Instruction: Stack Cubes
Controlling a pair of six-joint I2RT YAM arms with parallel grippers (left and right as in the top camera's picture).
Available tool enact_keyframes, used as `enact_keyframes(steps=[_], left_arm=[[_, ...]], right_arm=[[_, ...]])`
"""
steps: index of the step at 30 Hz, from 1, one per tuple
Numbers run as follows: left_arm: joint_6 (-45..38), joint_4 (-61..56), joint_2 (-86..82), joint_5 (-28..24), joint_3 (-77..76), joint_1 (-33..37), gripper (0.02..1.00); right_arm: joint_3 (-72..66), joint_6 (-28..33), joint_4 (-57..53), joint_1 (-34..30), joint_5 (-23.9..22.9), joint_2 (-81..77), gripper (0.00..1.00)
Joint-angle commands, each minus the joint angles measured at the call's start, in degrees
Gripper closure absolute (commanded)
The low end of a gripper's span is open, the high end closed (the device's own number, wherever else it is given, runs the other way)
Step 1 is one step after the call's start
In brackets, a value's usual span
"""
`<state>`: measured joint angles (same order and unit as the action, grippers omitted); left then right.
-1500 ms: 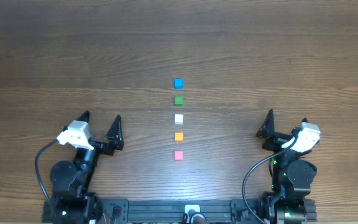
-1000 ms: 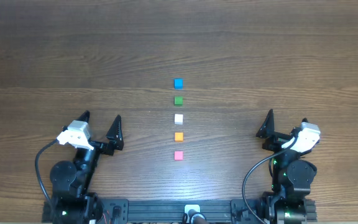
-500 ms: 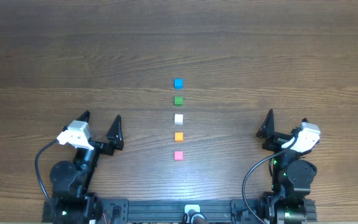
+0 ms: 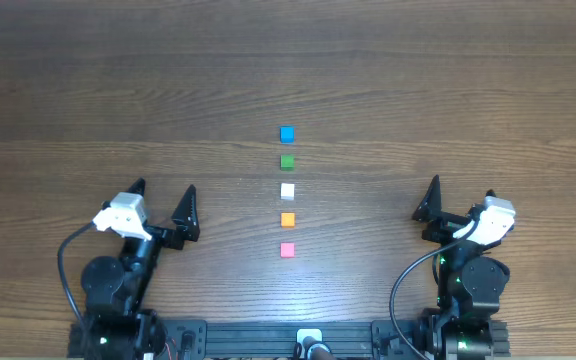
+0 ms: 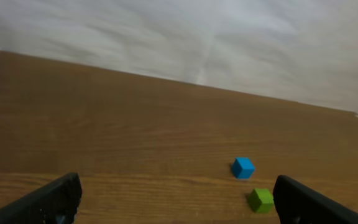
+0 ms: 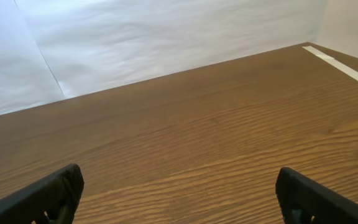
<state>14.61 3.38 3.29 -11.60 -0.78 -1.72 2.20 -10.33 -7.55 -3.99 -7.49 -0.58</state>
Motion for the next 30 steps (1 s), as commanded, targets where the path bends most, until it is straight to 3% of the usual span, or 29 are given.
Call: enact_keyframes(steps=[1,8,16,24,30], left_arm=[[0.4,1.3,5.5,-5.8,-7.5,0.3,0.02],[1.4,21.2,21.9,-13.5,-31.8,-2.7,0.02],[9.9,50.5,39.7,-16.5,-54.6,-6.3,0.023],[17.4,52.5,53.6,-15.6,-59.6,-14.8,0.02],[25.8,51.6,63.5,-6.8,-60.3,-26.8,0.02]], right_arm=[[0.5,0.3,-1.5,0.2,-1.2,0.1,0.009],[0.5,0.3,-1.5,0.2,-1.1,0.1,0.007],[0.5,0.3,-1.5,0.2,-1.1,0.1,0.009],[0.5,0.3,-1.4,0.2,-1.1,0.1,0.007],[0.5,0.3,-1.5,0.2,-1.1,0.1,0.007]])
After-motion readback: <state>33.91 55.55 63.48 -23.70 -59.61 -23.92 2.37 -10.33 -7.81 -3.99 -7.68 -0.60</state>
